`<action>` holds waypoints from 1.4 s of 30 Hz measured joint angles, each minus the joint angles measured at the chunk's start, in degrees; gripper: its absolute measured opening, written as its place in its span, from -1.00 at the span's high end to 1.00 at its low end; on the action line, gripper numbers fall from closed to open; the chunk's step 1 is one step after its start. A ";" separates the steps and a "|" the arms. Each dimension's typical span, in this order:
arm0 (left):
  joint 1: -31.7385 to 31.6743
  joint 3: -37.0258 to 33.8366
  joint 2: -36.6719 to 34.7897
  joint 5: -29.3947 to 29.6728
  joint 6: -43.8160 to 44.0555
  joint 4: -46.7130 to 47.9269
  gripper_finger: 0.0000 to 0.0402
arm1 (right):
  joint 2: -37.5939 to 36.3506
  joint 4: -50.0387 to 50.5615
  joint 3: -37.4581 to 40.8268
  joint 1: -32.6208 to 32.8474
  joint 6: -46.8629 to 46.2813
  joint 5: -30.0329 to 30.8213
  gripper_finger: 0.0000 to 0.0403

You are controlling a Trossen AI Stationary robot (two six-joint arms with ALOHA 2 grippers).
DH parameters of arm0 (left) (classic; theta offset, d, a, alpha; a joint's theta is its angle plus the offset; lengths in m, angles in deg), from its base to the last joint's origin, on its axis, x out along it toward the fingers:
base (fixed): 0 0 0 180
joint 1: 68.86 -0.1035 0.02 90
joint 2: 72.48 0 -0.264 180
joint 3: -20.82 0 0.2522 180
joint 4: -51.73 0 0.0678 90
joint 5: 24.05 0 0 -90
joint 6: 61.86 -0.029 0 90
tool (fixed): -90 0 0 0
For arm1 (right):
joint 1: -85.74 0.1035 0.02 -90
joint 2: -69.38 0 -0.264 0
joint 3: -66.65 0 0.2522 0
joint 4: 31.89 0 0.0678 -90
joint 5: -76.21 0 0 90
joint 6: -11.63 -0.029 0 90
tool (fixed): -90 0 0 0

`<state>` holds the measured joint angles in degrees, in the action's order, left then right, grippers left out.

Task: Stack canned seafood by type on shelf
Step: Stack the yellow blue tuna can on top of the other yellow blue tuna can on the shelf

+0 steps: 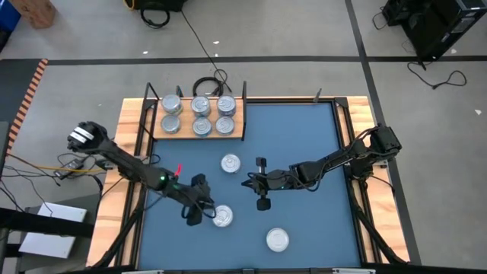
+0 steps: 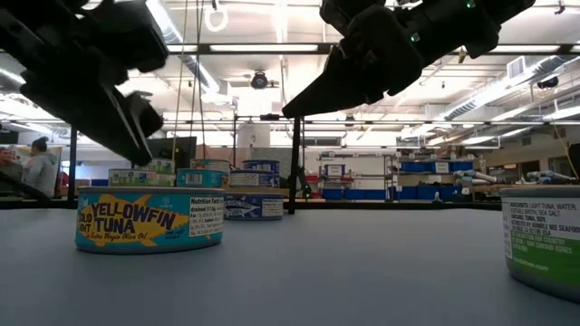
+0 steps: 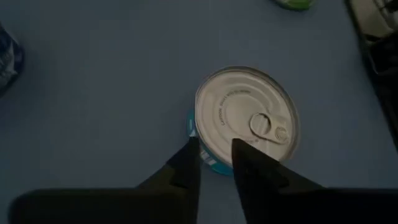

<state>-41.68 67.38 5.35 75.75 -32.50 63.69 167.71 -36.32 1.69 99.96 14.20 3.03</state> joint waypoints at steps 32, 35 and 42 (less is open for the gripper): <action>-3.30 9.31 9.68 -4.41 8.55 12.05 0.35 | 0.00 0.74 0.00 -0.09 2.12 0.02 0.93; -3.50 9.35 9.64 -4.75 8.66 12.92 0.35 | 0.00 0.72 0.00 -0.09 2.11 0.02 0.94; -3.56 9.35 9.64 -5.62 8.53 12.92 0.48 | 0.00 0.78 0.00 -0.11 2.12 0.02 0.94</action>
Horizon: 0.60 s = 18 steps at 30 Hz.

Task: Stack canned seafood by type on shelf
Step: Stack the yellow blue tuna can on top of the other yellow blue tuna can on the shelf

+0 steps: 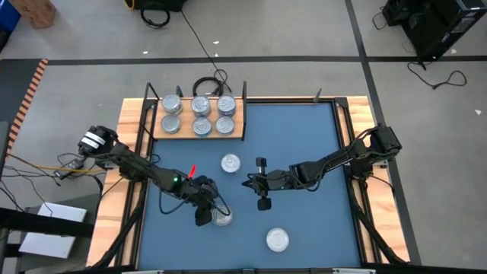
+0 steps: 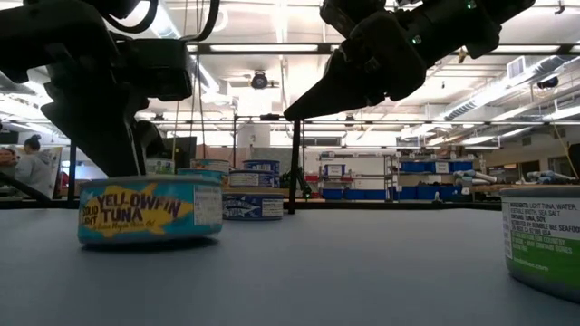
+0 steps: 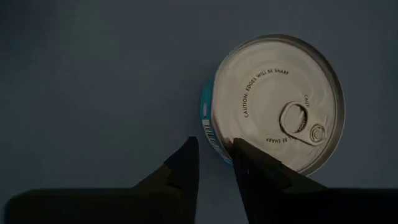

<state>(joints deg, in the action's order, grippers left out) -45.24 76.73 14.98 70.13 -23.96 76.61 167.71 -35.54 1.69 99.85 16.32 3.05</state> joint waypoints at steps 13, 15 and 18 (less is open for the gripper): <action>-0.02 -0.09 0.04 -1.96 -3.59 -0.72 0.97 | 0.00 0.00 0.00 0.00 0.02 0.00 0.93; 0.00 0.46 0.08 -1.38 -4.62 0.70 0.98 | 0.00 -0.02 0.00 0.00 0.02 0.00 0.94; 0.00 2.42 0.15 0.00 -6.48 4.28 0.99 | 0.00 0.00 0.00 0.00 0.03 0.00 0.94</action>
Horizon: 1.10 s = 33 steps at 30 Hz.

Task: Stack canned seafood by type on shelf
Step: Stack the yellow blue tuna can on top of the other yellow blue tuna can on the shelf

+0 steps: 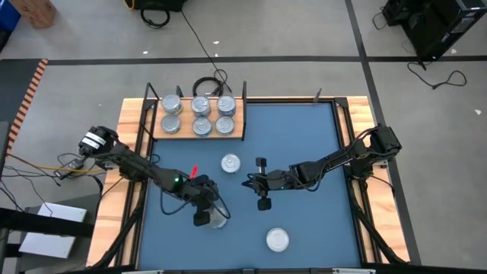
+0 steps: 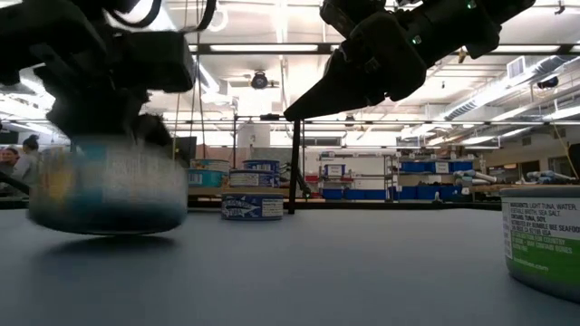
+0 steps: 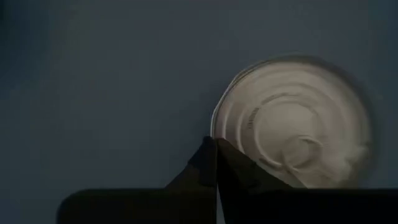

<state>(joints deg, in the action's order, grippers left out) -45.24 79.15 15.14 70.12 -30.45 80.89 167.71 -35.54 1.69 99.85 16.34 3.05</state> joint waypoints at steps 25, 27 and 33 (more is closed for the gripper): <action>3.50 -0.50 -0.02 7.15 -20.57 -1.28 1.00 | 0.00 0.24 0.00 0.00 0.39 0.00 0.93; 3.34 -1.63 -0.09 7.18 -20.37 -3.00 1.00 | 0.00 0.28 0.00 0.00 0.37 0.00 0.93; 2.64 -2.22 -0.20 9.27 -20.30 -3.22 1.00 | 0.00 0.26 0.00 0.00 0.37 0.02 0.94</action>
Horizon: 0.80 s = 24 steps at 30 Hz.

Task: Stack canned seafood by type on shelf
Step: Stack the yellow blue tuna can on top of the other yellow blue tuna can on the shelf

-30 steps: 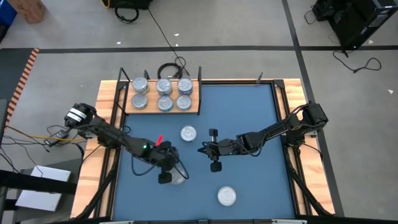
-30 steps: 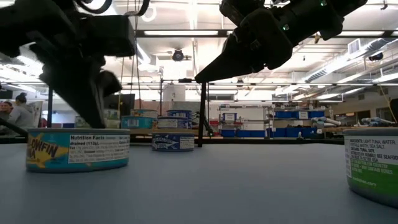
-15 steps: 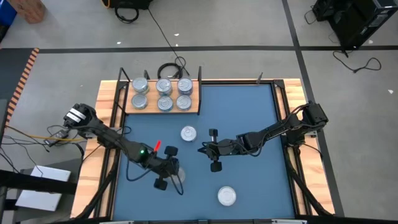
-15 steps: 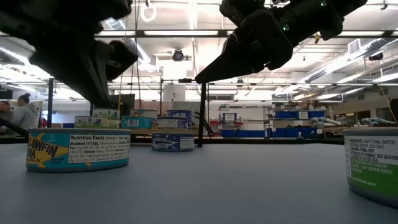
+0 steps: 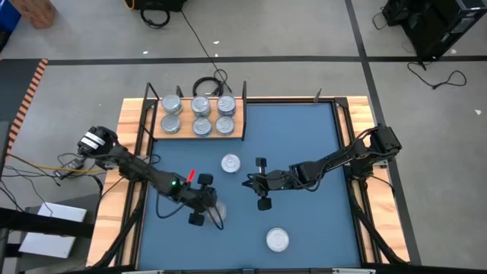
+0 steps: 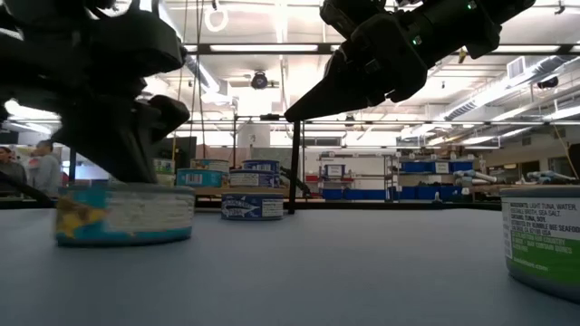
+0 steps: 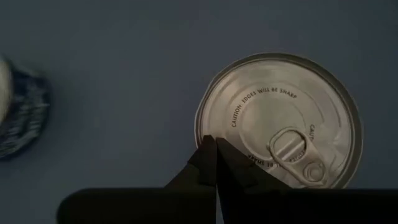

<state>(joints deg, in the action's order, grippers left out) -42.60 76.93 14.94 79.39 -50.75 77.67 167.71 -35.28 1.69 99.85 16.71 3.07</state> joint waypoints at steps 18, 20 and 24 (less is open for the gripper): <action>-5.23 5.64 -0.80 13.06 -1.86 21.86 1.00 | 0.00 0.27 0.00 0.00 -0.37 0.16 0.93; -5.14 5.71 -1.81 12.39 -2.00 20.92 1.00 | 0.00 0.52 0.00 0.00 -0.34 0.18 0.93; -2.61 5.81 -2.51 8.77 -6.03 16.70 0.99 | 0.00 0.84 0.02 0.00 0.09 0.18 0.93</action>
<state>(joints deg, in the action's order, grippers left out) -45.21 82.74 12.43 88.17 -56.78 94.37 167.71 -34.44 1.71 99.85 16.80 3.25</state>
